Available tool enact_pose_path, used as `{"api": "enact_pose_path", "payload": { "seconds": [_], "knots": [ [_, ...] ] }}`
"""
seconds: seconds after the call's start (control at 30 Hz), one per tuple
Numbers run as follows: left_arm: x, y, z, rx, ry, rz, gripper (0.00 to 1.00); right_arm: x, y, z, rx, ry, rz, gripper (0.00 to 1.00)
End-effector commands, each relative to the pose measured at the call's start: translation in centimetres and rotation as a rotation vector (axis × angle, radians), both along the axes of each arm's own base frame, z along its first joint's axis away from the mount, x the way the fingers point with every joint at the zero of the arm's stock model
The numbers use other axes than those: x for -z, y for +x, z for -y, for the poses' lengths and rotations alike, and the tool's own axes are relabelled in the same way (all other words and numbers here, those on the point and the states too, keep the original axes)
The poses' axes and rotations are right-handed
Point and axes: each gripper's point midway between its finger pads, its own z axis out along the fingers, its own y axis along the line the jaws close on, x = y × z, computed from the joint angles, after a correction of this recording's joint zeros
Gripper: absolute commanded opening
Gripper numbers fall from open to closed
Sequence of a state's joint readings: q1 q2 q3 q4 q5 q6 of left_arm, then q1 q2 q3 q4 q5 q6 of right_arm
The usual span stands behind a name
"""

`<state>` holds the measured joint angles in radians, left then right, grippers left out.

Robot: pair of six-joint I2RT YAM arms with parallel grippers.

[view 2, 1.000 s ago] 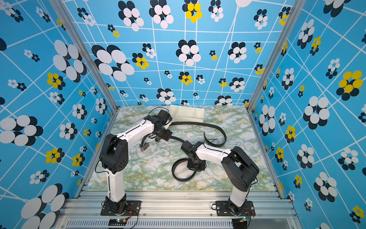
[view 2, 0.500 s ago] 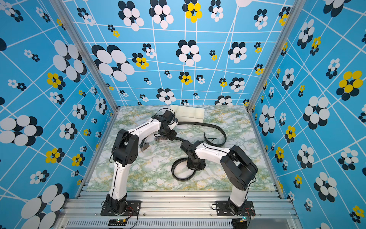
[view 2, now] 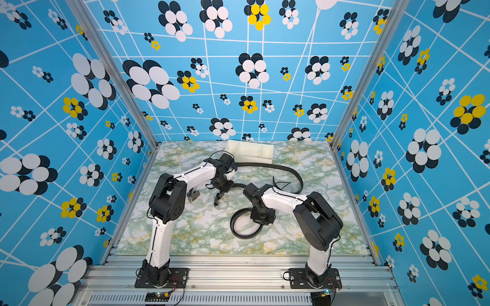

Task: Place the belts into the storage roll
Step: Roll the belt at the center of the board.

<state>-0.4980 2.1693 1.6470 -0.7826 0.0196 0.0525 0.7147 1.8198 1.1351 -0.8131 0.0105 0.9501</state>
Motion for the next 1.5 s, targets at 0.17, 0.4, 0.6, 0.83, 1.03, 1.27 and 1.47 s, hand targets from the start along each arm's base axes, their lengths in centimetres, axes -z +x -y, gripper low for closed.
{"api": "enact_pose_path", "payload": {
  "seconds": [0.17, 0.4, 0.6, 0.83, 1.03, 1.27, 1.47],
  "knots": [
    [-1.3, -3.7, -4.4, -0.125, 0.059, -0.037, 0.14, 2.3, 0.9, 5.1, 0.133, -0.122, -0.06, 0.32],
    [-1.8, -5.5, -7.1, -0.217, 0.056, -0.048, 0.13, 2.7, 0.7, 9.0, 0.222, -0.175, -0.071, 0.33],
    [-2.2, -6.8, -10.2, -0.286, 0.067, -0.046, 0.13, 2.8, 0.0, 11.8, 0.299, -0.193, -0.069, 0.33],
    [-2.6, -8.3, -14.0, -0.368, 0.065, -0.05, 0.13, 2.6, 0.4, 12.7, 0.332, -0.19, -0.062, 0.35],
    [-2.6, -9.5, -14.2, -0.388, 0.043, -0.063, 0.13, 2.7, 2.0, 10.5, 0.443, -0.121, -0.031, 0.32],
    [-3.0, -10.4, -13.0, -0.411, 0.008, -0.061, 0.13, 1.9, 5.3, 7.0, 0.632, -0.061, 0.047, 0.25],
    [-2.6, -12.0, -10.6, -0.387, 0.015, -0.068, 0.13, 2.0, 8.2, 3.8, 0.679, -0.029, 0.058, 0.2]
  ]
}}
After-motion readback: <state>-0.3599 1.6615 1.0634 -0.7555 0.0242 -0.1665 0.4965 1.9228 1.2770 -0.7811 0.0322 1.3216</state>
